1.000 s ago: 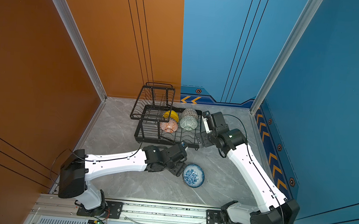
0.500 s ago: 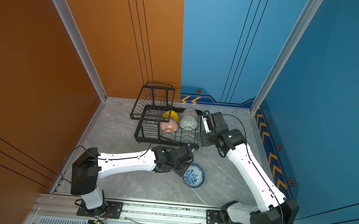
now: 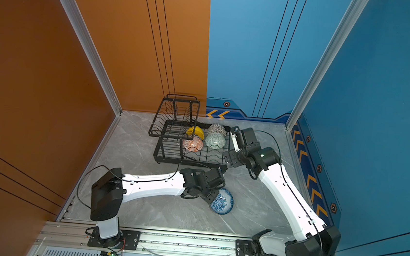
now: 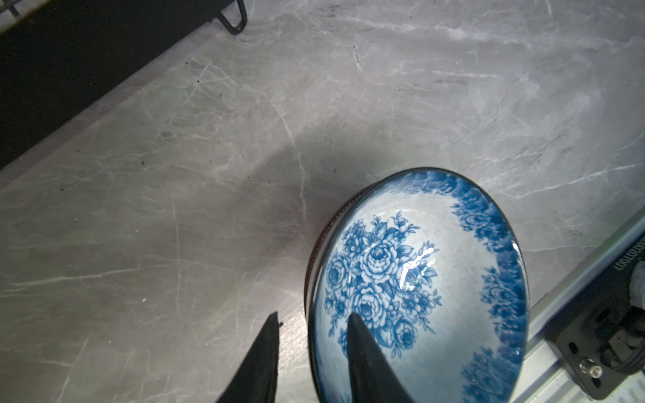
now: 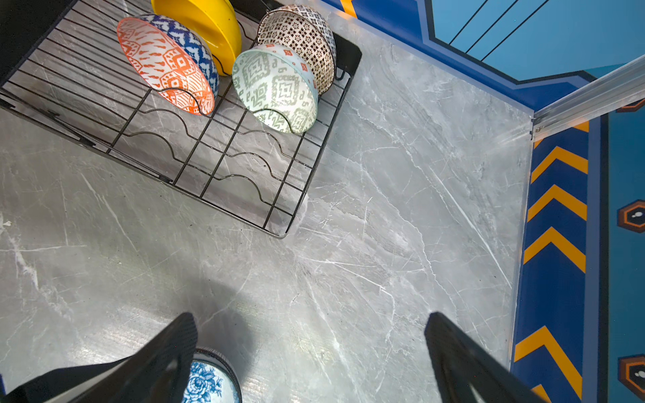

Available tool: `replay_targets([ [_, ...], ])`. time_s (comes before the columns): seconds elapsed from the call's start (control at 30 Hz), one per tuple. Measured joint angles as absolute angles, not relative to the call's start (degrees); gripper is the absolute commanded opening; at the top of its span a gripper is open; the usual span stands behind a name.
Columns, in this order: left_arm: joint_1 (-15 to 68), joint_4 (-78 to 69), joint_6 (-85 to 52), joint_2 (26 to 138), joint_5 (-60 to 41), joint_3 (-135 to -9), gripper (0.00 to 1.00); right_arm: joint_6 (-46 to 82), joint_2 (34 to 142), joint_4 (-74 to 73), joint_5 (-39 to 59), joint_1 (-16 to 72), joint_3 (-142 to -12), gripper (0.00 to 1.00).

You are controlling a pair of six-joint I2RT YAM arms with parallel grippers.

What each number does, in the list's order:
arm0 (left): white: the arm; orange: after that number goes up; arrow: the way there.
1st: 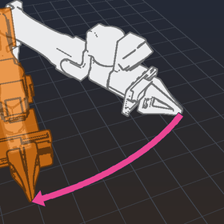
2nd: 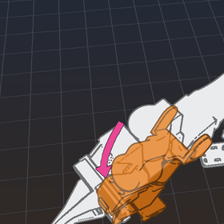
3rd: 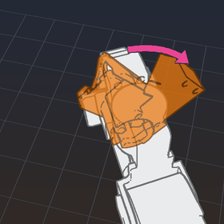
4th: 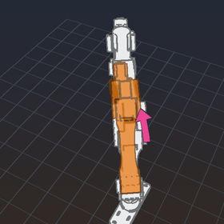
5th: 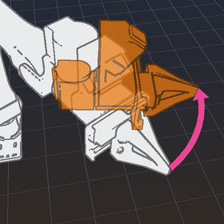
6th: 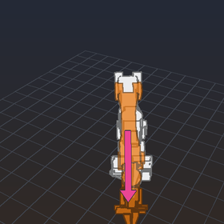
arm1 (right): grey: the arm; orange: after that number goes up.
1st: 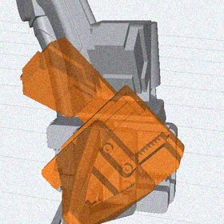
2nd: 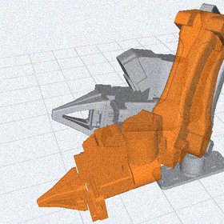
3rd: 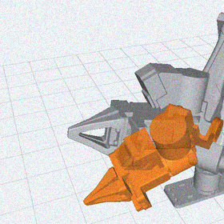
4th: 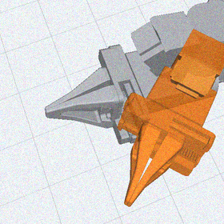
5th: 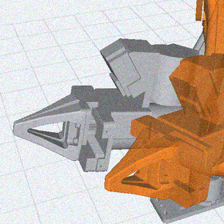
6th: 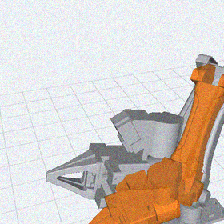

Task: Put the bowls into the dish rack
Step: 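Lower the left gripper onto the rim of the blue-and-white bowl, then close the left gripper on the blue-and-white bowl rim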

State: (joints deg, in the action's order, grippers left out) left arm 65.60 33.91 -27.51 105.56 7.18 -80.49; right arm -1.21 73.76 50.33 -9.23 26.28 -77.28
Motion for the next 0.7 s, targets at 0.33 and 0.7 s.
replay_targets([
  [0.33, 65.89, 33.91, -27.66, 105.89, 6.76, -80.86, 0.03, -1.23, 73.76, 50.30, -9.23, 26.28, -76.90, 1.00],
  [0.7, 66.04, 34.50, -27.64, 105.89, 7.79, -81.14, 0.00, -1.21, 73.65, 50.30, -9.23, 26.28, -76.73, 1.00],
])
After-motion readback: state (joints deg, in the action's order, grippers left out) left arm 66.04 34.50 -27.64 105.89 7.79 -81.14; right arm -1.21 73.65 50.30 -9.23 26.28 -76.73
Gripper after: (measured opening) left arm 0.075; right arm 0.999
